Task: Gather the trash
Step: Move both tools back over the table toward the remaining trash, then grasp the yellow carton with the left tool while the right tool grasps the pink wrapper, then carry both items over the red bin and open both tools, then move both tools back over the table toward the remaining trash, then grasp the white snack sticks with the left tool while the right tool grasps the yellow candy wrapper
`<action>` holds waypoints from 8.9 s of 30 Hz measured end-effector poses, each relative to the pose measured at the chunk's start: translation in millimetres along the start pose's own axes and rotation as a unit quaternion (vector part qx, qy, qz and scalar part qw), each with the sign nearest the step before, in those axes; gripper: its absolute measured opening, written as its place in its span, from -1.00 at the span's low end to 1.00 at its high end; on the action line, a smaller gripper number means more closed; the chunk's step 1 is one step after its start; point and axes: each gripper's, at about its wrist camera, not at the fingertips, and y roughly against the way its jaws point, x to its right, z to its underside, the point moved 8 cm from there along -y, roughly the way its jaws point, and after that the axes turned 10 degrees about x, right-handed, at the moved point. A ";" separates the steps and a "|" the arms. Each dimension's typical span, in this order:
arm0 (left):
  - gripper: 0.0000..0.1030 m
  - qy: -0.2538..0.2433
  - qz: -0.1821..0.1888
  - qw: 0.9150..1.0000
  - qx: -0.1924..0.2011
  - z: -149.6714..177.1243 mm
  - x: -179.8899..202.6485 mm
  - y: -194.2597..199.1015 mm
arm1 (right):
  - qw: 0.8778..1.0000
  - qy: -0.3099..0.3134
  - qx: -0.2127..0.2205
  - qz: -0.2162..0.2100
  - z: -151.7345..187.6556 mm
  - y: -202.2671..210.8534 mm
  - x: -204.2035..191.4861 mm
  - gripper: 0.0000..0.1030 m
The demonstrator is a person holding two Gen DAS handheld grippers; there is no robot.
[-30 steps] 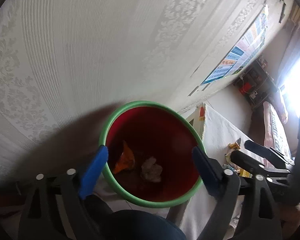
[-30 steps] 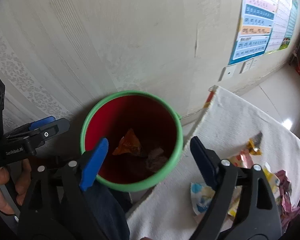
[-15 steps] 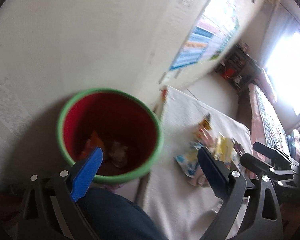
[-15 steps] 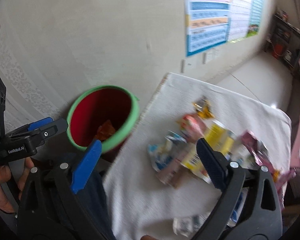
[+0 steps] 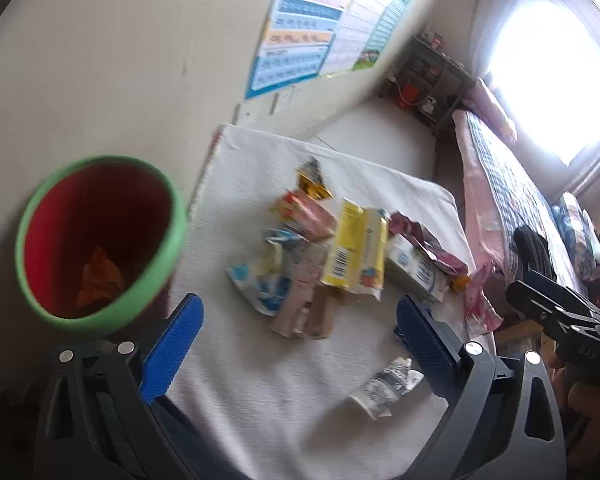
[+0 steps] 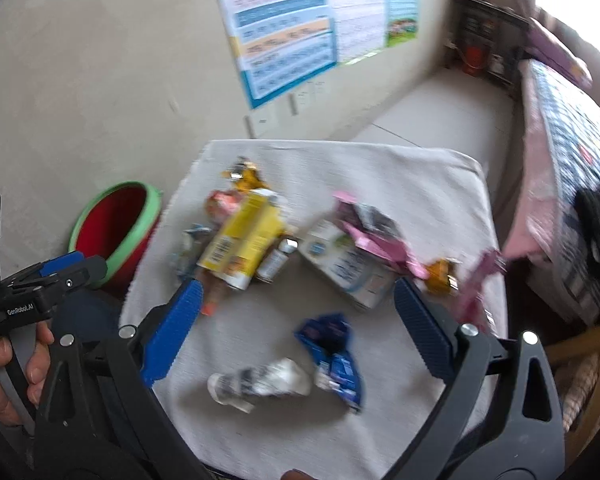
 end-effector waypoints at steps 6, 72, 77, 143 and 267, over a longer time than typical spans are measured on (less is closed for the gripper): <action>0.81 -0.023 0.006 1.000 -0.016 8.9 35.0 -16.1 | 0.999 -0.029 -0.001 0.026 19.6 9.3 54.3 0.84; -0.53 -0.095 -0.010 0.989 -0.111 7.5 72.1 -123.0 | 0.984 -0.136 -0.103 0.044 74.6 -72.4 185.9 -0.48; -0.53 -0.093 -0.006 0.991 -0.099 2.5 72.9 -109.8 | 0.986 -0.132 -0.091 0.042 67.5 -59.2 179.9 -0.48; -0.53 0.070 -0.134 0.988 0.027 -65.7 -192.8 61.2 | 0.972 0.120 -0.049 -0.194 -75.6 -89.1 -247.5 -0.48; -0.43 -0.131 -0.056 0.974 -0.178 55.2 32.4 -142.5 | 0.981 -0.127 -0.129 0.073 69.3 -119.9 173.6 0.23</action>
